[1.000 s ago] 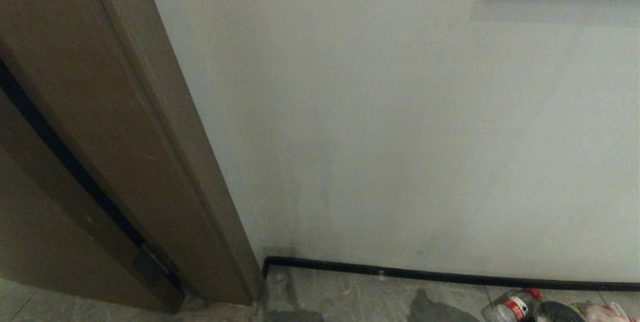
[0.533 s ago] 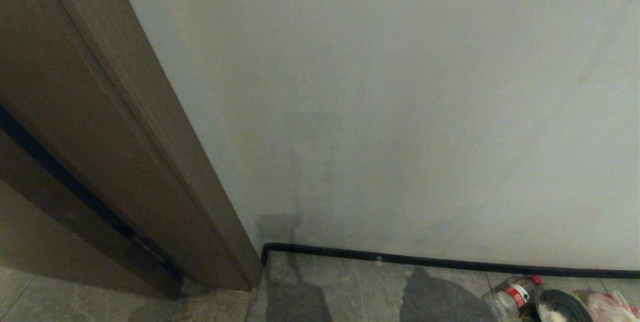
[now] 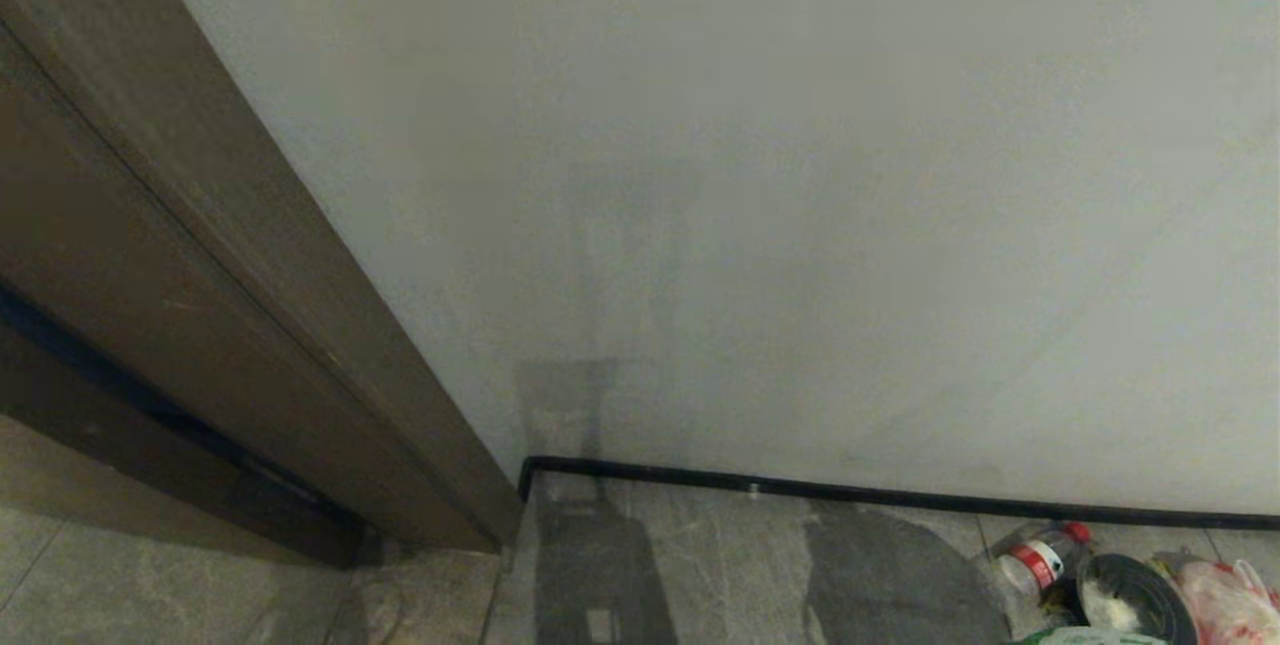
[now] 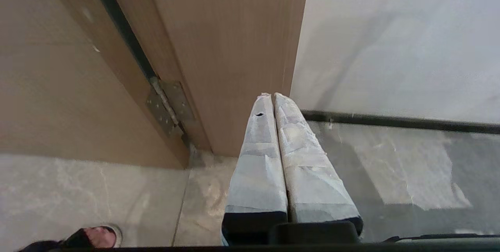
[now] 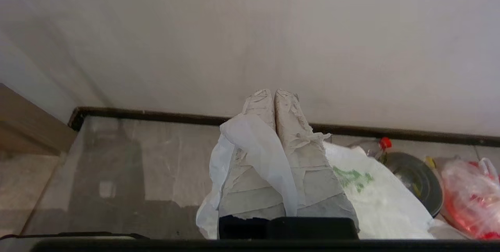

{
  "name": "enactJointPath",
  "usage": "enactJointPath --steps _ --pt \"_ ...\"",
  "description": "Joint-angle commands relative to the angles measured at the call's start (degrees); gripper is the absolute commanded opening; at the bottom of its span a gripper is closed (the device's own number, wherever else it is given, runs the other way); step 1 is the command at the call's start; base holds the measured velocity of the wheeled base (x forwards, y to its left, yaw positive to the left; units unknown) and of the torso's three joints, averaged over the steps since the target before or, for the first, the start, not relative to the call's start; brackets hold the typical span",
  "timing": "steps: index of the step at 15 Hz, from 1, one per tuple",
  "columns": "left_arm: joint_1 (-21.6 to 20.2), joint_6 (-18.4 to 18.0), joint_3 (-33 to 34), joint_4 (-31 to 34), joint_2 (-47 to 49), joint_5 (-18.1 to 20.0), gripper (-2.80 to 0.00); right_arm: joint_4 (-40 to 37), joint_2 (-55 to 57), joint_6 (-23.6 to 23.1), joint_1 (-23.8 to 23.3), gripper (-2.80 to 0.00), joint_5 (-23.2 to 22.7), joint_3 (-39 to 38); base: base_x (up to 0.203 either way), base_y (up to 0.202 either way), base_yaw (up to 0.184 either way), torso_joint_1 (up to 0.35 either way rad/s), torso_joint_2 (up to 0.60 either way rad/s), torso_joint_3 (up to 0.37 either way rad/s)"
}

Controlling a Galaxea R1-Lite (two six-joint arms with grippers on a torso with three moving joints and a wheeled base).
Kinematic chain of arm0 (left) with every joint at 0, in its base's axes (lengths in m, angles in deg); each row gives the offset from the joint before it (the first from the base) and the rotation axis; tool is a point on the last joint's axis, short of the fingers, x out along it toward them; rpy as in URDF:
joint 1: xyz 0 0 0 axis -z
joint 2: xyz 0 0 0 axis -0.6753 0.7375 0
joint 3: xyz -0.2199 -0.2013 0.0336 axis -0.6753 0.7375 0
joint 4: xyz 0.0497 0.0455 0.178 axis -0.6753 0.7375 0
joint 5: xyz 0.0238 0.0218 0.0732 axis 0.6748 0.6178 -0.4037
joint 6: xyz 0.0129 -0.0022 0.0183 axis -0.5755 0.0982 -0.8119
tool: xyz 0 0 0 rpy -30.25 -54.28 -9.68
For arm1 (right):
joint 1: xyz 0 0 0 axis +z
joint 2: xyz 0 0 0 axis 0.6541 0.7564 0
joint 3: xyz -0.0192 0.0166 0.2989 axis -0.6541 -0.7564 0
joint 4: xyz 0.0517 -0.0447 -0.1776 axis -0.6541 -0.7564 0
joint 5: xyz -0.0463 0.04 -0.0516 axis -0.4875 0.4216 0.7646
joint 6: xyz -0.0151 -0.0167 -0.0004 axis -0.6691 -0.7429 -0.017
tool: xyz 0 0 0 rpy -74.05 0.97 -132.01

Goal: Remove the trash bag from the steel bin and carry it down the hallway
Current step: Put the trash bag at the door

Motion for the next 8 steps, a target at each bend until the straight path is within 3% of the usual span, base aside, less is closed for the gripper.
enactJointPath --steps 1,8 --pt "0.0 0.0 0.0 0.0 0.0 0.0 -2.80 0.0 0.0 0.1 0.0 -2.80 0.0 -0.1 0.000 0.000 0.000 0.002 0.00 -0.164" --pt "0.0 -0.2 0.0 0.0 0.0 0.1 -2.80 -0.2 0.1 -0.2 0.0 -2.80 0.1 0.0 0.000 0.000 0.000 0.001 0.00 -0.029"
